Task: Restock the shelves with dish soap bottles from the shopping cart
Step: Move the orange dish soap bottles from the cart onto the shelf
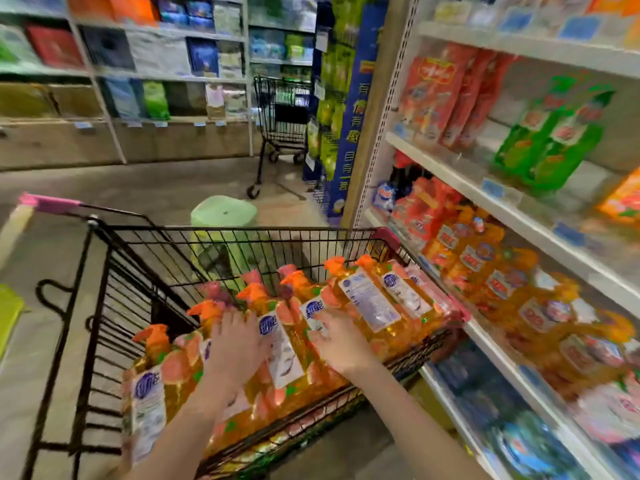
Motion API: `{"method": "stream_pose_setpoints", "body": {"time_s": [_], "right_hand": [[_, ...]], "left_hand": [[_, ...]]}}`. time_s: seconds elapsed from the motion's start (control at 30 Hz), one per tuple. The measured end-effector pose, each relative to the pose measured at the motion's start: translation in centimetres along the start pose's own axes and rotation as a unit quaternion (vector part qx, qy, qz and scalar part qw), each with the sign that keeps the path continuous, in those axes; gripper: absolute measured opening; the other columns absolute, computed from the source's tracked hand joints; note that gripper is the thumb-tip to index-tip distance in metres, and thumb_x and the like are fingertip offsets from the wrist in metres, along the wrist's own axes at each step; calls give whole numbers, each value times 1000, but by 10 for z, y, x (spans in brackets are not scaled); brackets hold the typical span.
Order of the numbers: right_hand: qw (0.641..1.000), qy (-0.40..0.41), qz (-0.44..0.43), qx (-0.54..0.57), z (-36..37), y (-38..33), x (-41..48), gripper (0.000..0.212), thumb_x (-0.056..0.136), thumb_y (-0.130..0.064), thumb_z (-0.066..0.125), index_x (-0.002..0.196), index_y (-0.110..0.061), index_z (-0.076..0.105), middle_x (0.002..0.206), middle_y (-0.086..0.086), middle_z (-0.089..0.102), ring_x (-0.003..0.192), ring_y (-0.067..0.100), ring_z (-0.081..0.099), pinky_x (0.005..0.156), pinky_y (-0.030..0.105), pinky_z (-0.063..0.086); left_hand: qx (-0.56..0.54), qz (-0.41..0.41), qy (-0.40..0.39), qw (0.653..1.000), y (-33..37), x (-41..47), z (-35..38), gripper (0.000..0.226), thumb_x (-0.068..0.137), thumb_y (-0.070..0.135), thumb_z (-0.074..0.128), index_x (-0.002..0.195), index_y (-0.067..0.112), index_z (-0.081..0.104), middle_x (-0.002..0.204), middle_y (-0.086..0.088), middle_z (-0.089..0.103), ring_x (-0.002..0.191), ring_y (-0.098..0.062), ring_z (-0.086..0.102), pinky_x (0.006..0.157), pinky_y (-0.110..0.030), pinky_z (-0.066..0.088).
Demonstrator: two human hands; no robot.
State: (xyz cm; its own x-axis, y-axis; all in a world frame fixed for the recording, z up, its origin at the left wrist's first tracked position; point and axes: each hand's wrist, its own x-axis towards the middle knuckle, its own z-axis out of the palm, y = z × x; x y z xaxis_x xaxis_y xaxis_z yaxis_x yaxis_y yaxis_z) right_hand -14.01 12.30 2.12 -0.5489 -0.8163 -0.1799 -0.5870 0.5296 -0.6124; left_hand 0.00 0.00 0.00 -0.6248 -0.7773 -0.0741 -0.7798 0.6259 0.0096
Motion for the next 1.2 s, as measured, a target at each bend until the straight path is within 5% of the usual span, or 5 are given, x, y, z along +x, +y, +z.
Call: {"method": "stream_pose_setpoints", "body": {"time_s": [0.27,0.47,0.8,0.97,1.2], "right_hand": [[975,-34,-106,-195,19,10,25,71,83,-53,18,140,-20,43,148,-4,39,141,17,24,115,41,19],[956,90,-193,-201,37,23,17,36,89,-39,41,108,-28,69,116,-15,66,116,12,57,101,39,35],[982,-34,-165,-83,14,9,20,53,95,-51,37,142,-25,36,141,-9,46,136,11,30,118,37,10],[984,-118,-109,74,-1,2,31,39,73,-66,56,101,-39,49,95,-17,61,100,5,57,96,40,47],[948,-174,-54,260,-13,-16,26,83,53,-26,88,127,-29,50,110,-9,69,103,8,65,94,41,51]], "left_hand": [[-178,-68,-199,961,0,68,-7,72,88,73,24,100,12,61,106,-7,64,110,-26,57,111,-49,27],[-401,-88,-238,880,0,87,-14,35,83,52,61,82,17,66,80,-3,71,77,-18,68,80,-33,54],[-472,-156,-71,865,6,44,-23,96,58,52,83,136,21,38,126,0,60,100,-16,63,75,-31,53],[-486,-72,35,870,14,14,-43,99,62,34,87,143,22,31,128,6,50,117,-9,46,95,-26,42],[-481,-19,92,872,20,-14,-60,96,56,29,90,138,26,40,123,16,52,114,-4,47,98,-29,44]]}}
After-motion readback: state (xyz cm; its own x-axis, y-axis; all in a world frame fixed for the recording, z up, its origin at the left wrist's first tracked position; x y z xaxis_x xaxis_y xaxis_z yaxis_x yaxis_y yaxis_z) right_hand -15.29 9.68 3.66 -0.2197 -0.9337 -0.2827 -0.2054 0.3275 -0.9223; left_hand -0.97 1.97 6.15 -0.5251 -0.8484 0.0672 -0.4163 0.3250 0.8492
